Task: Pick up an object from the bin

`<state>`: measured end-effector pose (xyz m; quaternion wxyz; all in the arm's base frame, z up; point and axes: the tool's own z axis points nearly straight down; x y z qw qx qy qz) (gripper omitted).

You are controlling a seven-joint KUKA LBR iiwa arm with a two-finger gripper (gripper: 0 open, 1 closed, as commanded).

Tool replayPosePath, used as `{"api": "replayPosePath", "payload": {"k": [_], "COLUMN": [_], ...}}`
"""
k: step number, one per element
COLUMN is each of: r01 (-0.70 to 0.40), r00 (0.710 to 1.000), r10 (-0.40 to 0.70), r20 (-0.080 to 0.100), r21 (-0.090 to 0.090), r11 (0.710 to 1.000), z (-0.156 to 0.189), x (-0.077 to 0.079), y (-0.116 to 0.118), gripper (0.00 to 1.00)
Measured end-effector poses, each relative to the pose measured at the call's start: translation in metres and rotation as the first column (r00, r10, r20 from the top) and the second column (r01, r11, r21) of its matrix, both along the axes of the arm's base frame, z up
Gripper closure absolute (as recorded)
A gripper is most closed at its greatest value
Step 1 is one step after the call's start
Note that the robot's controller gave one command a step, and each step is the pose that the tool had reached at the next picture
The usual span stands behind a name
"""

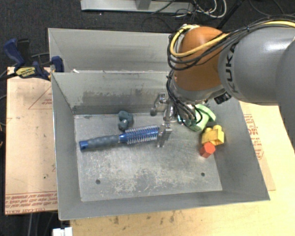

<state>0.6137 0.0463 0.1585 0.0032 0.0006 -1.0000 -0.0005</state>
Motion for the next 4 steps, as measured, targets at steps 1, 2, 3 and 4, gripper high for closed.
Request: {"api": "replayPosePath", "payload": {"k": [1,2,3,4], "r01": [-0.244,-0.243,-0.178,-0.469], "r00": [0.97,0.97,0.984,0.883], "r10": [0.244,0.243,0.178,0.469], "r20": [0.011,0.018,0.017,0.005], "r21": [0.0,-0.001,-0.002,-0.001], "r11": [0.97,0.97,0.984,0.883], "z": [-0.084,-0.081,0.1,0.098], "x": [0.025,0.027,0.013,-0.016], "y": [0.007,0.007,0.008,-0.012], "gripper": [0.0,1.0,1.0,1.0]}}
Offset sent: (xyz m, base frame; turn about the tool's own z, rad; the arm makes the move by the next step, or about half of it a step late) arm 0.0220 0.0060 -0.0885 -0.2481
